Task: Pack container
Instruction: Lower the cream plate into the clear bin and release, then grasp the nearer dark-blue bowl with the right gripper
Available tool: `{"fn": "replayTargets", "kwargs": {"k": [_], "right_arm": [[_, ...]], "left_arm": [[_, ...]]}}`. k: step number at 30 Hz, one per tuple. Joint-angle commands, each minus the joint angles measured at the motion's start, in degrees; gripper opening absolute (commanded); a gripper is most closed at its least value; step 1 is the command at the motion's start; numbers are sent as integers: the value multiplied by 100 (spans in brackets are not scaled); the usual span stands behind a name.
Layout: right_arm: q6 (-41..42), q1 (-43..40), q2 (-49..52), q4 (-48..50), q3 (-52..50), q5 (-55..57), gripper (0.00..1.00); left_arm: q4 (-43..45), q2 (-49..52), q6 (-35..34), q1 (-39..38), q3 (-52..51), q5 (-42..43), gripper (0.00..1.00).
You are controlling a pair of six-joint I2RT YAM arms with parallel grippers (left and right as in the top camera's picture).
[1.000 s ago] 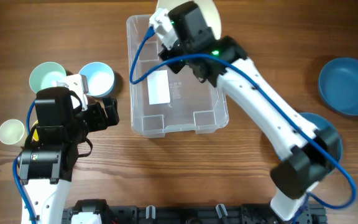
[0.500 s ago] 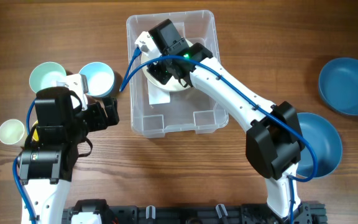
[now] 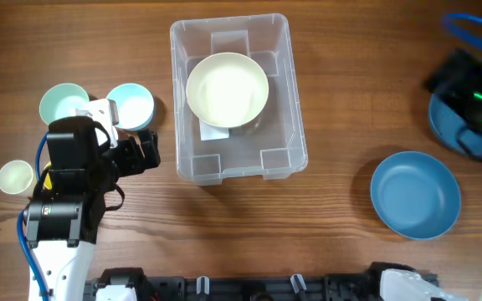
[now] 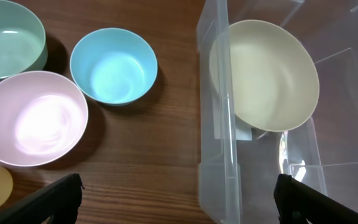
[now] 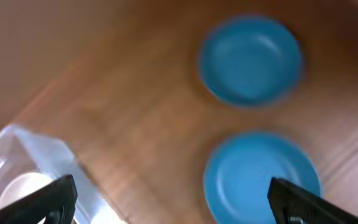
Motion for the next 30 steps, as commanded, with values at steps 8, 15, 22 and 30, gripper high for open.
{"fn": "replayTargets", "kwargs": {"k": [8, 15, 22, 30], "right_arm": [[387, -2756, -726, 170, -2942, -1038, 100], [236, -3849, -592, 1373, -4948, -1054, 100], [234, -4120, -584, 3283, -6688, -1034, 99], [234, -4120, -518, 4258, -7326, -1034, 43]], "left_arm": [[4, 0, -52, -15, 116, -28, 100], [4, 0, -52, -15, 114, -28, 100], [0, 0, -52, -15, 114, -28, 100], [-4, 0, -52, -15, 114, -28, 100]]}}
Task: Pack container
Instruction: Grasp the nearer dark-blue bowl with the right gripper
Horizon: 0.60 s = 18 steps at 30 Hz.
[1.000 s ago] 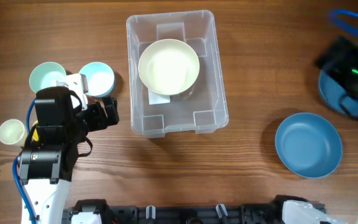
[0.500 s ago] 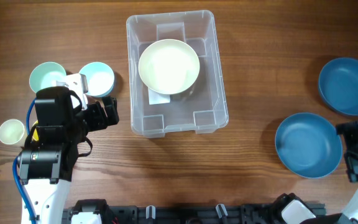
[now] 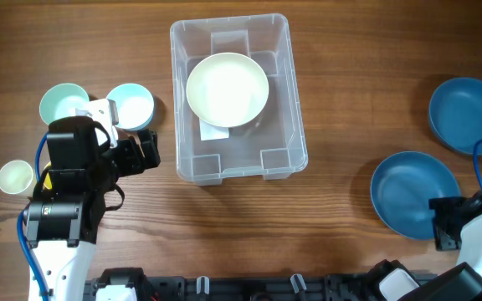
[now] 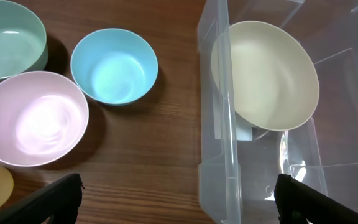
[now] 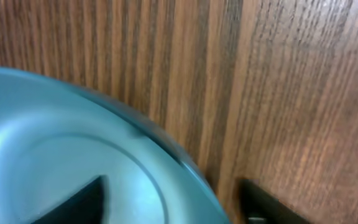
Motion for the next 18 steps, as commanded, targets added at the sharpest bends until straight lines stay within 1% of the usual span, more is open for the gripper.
{"fn": "replayTargets", "kwargs": {"k": [1, 2, 4, 5, 8, 9, 12, 13, 15, 17, 18], "right_arm": [[-2, -24, 76, 63, -81, 11, 34], [0, -24, 87, 68, -107, 9, 29], [-4, -24, 140, 59, -109, 9, 15], [-9, -22, 140, 61, -109, -33, 4], [-33, 39, 138, 92, -109, -313, 4], [-155, 92, 138, 168, -107, -463, 4], [-275, 507, 133, 201, 22, -544, 5], [-413, 841, 131, 177, 157, -544, 4], [-435, 1318, 133, 31, 435, -542, 4], [-529, 1956, 133, -317, 1067, -542, 4], [-636, 2385, 133, -610, 1624, -527, 4]], "left_arm": [[-9, 0, -55, -15, 111, -13, 100], [-9, 0, -52, -15, 111, -15, 100], [-9, 0, -52, -15, 111, -15, 100], [-9, 0, -52, -15, 111, -15, 100], [-7, 0, -52, -15, 111, -13, 100], [-7, 0, -52, -15, 111, -15, 100], [-2, 0, -52, -15, 111, -15, 100], [-2, 0, -52, -15, 111, -15, 100], [-2, 0, -55, -15, 111, -15, 100], [-2, 0, -52, -15, 111, -15, 100], [-2, 0, -52, -15, 111, -15, 99]]}}
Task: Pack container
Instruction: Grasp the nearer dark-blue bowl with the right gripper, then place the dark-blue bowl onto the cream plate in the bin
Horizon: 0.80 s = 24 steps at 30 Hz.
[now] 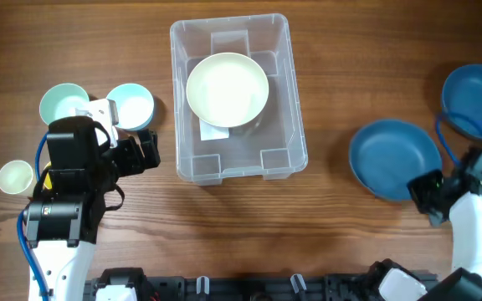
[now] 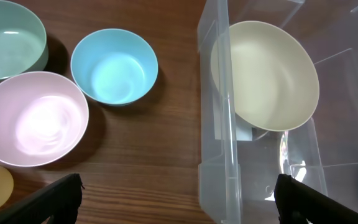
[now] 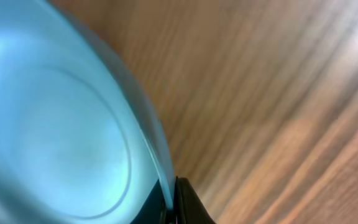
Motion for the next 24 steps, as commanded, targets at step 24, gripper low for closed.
{"fn": "replayTargets", "kwargs": {"k": [24], "right_arm": [[-1952, 5670, 5082, -1088, 7477, 378, 8]], "left_arm": [[-2, 0, -52, -15, 111, -15, 100]]}}
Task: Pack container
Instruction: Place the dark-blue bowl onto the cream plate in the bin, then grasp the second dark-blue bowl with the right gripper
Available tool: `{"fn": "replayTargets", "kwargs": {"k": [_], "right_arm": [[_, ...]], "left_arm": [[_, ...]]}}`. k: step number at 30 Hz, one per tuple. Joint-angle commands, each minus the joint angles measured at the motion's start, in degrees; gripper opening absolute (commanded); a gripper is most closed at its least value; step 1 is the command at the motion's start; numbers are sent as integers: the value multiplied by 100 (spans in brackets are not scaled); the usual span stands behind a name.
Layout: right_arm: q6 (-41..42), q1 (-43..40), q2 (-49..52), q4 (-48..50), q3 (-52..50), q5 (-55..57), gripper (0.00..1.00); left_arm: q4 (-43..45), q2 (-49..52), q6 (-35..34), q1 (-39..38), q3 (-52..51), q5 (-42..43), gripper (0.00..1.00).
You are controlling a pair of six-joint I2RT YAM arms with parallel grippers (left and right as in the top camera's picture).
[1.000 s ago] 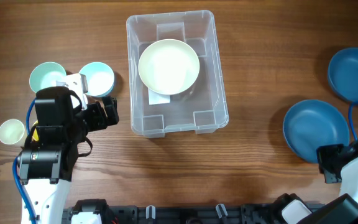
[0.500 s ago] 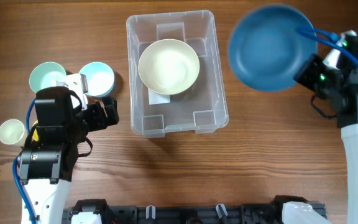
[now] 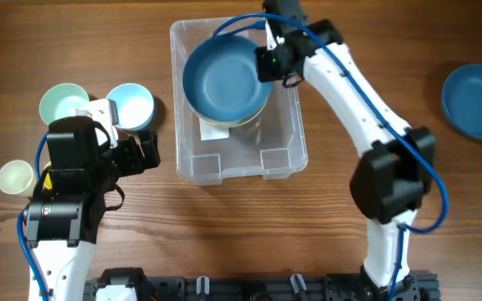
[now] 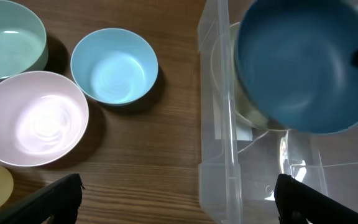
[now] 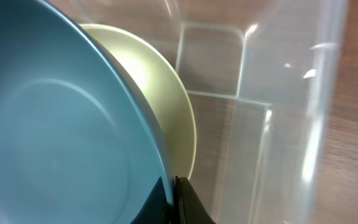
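The clear plastic container (image 3: 283,155) stands at the table's back middle with a cream bowl (image 5: 166,106) in it. My right gripper (image 3: 270,60) is shut on the rim of a dark blue bowl (image 3: 224,79) and holds it just over the cream bowl inside the container. The same blue bowl (image 4: 303,68) shows in the left wrist view. A second dark blue bowl (image 3: 475,90) lies at the far right. My left gripper (image 4: 179,199) is open, hovering left of the container with nothing between its fingers.
Left of the container sit a light blue bowl (image 3: 132,104), a mint bowl (image 3: 61,102), a pink bowl (image 4: 33,118) under the left arm, and a small yellow cup (image 3: 13,177).
My right gripper has carried the dark blue bowl from the table's right side to above the cream bowl in the container. The left arm has not moved.
My right arm was first at the far right edge over the two blue bowls. It then stood at the rim of the nearer blue bowl, then held it shifted left on the table. That bowl now hangs in the container.
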Motion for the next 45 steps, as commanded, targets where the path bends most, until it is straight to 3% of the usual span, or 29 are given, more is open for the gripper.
{"fn": "replayTargets", "kwargs": {"k": [1, 2, 7, 10, 13, 18, 24, 30, 36, 38, 39, 43, 45], "right_arm": [[-66, 35, -37, 144, 160, 48, 29], [-68, 35, -76, 170, 160, 50, 37], [374, -262, -1023, 31, 164, 531, 45], [1604, -1582, -2149, -496, 162, 881, 64], [2734, -3226, -2367, -1344, 157, 623, 71], [3104, -5480, -1899, -1589, -669, -428, 99], [3119, -6251, -1222, -590, -1698, -400, 99], [3143, -6299, -501, 673, -2354, -374, 99], [3145, -6295, 221, 1123, -2363, -227, 99], [3143, -6295, 256, 1137, -2363, -225, 89], [3141, -6295, 254, 1137, -2363, -232, 78], [3064, -6295, 254, 966, -2363, -297, 55], [3060, -6293, 254, 822, -2363, -297, 38]], "left_arm": [[-2, -7, -52, -15, 111, -15, 100], [-2, -7, -52, -15, 111, -15, 100], [-4, -7, -52, -15, 111, -15, 100], [-48, -7, -52, -15, 111, -15, 100], [-96, -7, -52, -15, 111, -15, 100], [-103, -7, -52, -15, 111, -15, 100], [-107, -7, -52, -15, 111, -15, 100], [-109, -7, -52, -15, 111, -15, 100], [-107, -7, -55, -15, 111, -11, 100], [-105, -7, -55, -15, 111, -11, 100], [-105, -7, -55, -15, 111, -11, 100], [-105, -7, -55, -15, 111, -13, 100], [-105, -7, -55, -15, 111, -13, 100]]}}
